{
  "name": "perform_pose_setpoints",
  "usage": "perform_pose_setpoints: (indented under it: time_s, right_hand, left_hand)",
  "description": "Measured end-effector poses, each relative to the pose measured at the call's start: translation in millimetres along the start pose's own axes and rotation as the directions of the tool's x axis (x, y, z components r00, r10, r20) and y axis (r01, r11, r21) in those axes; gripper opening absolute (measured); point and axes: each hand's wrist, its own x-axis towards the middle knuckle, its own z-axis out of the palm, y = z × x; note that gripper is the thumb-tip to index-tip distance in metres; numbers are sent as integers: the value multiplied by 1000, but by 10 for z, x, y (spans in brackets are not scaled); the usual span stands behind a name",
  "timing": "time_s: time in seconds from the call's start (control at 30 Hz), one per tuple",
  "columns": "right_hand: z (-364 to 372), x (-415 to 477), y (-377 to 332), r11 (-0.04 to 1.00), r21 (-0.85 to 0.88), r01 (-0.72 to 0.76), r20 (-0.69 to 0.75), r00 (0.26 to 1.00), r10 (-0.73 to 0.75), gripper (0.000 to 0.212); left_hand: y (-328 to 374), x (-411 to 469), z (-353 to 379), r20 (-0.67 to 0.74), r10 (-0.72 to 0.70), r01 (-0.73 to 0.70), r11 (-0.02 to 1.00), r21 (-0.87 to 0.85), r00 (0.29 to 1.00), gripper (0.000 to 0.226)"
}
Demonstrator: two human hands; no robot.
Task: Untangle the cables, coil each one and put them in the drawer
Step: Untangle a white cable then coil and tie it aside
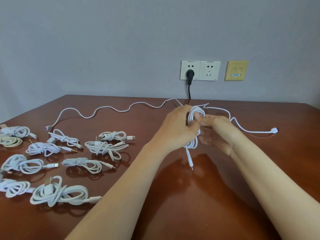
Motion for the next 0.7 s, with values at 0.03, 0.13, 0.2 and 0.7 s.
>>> perform_pose_setpoints:
  time_s: [0.03,0.13,0.2,0.7]
  right_hand:
    - [4,8,6,1000,5,13,0,1000,-13,19]
    - [15,11,30,998,41,57,8,998,-57,35]
    - [37,1,45,995,92,50,92,994,-58,20]
    - [176,28,102,995,38,94,88,991,-97,16]
  left_hand:
    - [5,-2,4,1,-16,16,999,-45,1000,12]
    - [1,7,46,-22,-85,81,984,-157,996,17]
    - [-44,38,53,-75,-162,144,968,-204,984,12]
    - [-125,74,47,-178,-247,229,967,-116,953,12]
